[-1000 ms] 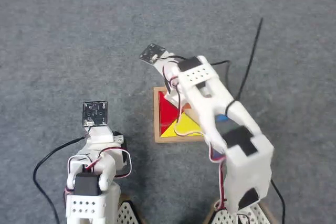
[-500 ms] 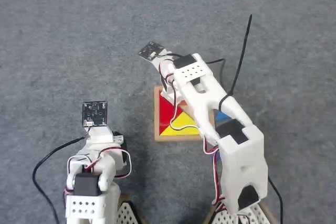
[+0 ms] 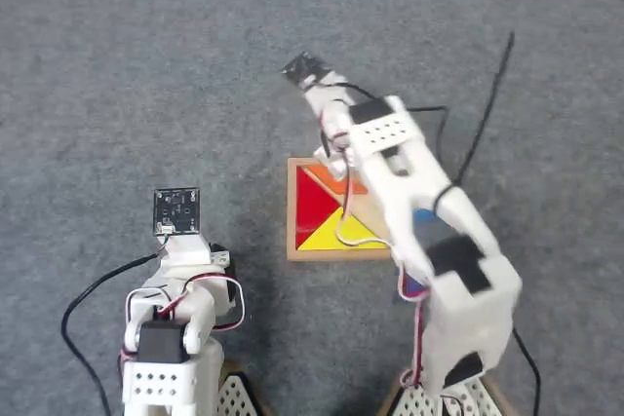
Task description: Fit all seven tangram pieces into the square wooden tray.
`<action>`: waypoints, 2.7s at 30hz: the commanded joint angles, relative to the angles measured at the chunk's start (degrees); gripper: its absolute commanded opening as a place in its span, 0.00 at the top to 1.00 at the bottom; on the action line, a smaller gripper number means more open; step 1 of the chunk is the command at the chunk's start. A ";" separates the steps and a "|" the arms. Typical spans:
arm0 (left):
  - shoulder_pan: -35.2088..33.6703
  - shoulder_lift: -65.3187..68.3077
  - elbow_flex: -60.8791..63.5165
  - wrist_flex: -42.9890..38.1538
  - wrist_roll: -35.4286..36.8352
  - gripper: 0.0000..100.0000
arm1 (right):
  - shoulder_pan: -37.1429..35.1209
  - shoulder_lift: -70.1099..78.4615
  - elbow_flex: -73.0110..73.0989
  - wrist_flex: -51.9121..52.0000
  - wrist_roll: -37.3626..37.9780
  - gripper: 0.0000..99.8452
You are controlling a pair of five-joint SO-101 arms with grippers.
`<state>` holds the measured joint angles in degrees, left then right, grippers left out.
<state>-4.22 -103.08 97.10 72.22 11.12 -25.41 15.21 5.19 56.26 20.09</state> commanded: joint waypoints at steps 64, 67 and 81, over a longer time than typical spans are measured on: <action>-0.35 -1.14 -0.66 0.09 -0.62 0.99 | 0.75 -15.52 26.46 -14.55 -4.48 0.89; -0.35 -1.14 -0.66 0.09 -0.62 0.99 | 2.07 -12.26 25.93 -14.46 -4.57 0.89; -0.35 -1.14 -0.66 0.09 -0.62 0.99 | 9.98 -23.78 42.64 -17.10 -4.13 0.89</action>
<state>-4.22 -103.08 97.10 72.22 11.12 -16.88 -4.22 43.25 40.18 14.29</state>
